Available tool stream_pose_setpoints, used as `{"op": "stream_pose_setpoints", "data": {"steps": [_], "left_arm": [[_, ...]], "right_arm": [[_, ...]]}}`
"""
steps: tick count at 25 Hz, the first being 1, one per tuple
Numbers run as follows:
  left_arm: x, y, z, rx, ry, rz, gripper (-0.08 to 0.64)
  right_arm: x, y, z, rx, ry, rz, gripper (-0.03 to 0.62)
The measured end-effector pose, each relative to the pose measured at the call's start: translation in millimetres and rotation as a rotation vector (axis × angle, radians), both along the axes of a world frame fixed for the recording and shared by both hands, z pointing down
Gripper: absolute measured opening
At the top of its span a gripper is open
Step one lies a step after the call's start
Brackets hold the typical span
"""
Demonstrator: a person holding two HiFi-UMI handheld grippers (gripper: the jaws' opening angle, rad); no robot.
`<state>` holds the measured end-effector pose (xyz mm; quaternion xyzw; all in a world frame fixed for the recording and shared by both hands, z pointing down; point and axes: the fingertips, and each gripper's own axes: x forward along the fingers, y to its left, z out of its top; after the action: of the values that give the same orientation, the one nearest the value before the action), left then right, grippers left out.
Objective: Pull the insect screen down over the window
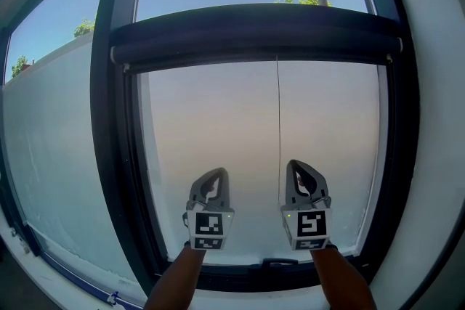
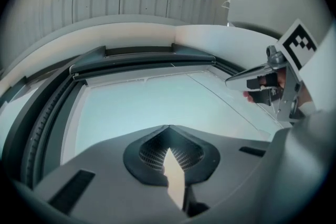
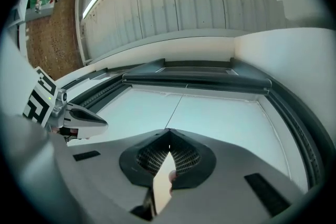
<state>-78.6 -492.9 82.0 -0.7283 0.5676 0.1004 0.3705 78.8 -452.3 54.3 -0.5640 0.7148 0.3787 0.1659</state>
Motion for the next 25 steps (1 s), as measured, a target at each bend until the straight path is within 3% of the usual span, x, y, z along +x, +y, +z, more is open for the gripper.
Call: {"op": "stream_pose_setpoints", "data": {"steps": [7,11,14,19,25], "left_arm": [[15,-10,-60,0.006,0.074,0.13,-0.005],[21,-7,-96,0.035,0.062,0.14,-0.005],[23,-2,-126,0.083,0.01,0.094,-0.005],[31,10,-173,0.188,-0.144,-0.025,-0.005],[39,14,-220,0.275,-0.319,-0.258,-0.005]], "right_arm": [[22,-15,-55,-0.004,-0.098,-0.033,0.003],[23,-12,-97,0.054,-0.039,0.017,0.003],[17,-9,-125,0.087,0.044,0.068,0.003],[4,-6,-153,0.165,0.222,0.207,0.003],[0,-14,-182,0.226,0.385,0.367,0.003]]}}
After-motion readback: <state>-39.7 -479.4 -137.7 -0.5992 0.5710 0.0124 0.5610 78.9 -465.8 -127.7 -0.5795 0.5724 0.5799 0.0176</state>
